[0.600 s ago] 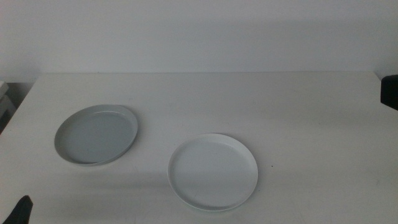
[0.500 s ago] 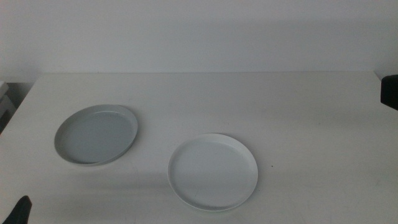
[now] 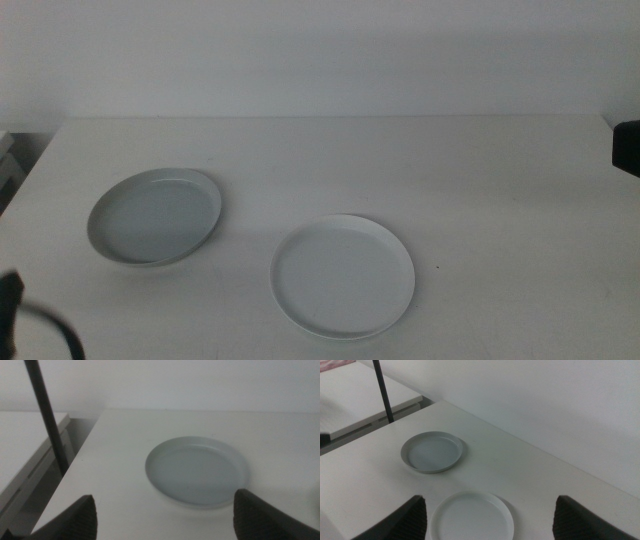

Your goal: Stack the three bowls on top of each other.

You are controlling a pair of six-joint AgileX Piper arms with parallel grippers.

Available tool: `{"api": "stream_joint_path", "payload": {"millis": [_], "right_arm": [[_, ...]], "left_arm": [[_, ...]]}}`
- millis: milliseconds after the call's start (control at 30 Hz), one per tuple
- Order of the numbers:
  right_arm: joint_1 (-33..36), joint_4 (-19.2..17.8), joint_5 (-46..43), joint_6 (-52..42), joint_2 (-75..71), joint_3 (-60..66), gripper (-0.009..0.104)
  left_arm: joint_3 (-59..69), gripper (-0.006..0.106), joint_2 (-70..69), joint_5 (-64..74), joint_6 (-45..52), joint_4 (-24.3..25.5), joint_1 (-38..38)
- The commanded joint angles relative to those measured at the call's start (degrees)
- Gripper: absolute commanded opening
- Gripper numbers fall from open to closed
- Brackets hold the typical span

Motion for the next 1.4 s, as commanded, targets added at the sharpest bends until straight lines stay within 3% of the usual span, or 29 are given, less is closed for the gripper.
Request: {"api": "stream_joint_path", "payload": {"millis": [0,433,733,933,1167,1367], "right_arm": [[0.21,0.29,-3.56,-0.31,0.07,-1.31,0.066],[0.21,0.29,-3.56,-0.31,0.07,-1.31,0.066],[0.21,0.29,-3.51,-0.31,0.07,-1.31,0.066],[0.21,0.24,-3.52,-0.31,0.07,-1.31,0.066],[0.21,0.11,-3.52,-0.31,0.07,-1.31,0.066],[0.21,0.09,-3.52,-0.31,0.07,-1.31,0.066]], "left_arm": [[-8.85,0.09,7.63,-0.07,-1.17,-1.51,-0.01],[-52.4,0.09,39.63,35.96,-6.26,-1.71,-0.01],[-57.58,0.09,50.59,31.61,-7.38,-3.12,-0.01],[-64.44,0.09,63.41,37.2,-6.02,1.15,0.06],[-75.98,0.09,80.28,42.23,-0.65,2.56,1.44],[-83.0,0.09,91.1,43.34,3.67,-2.15,5.3]]}}
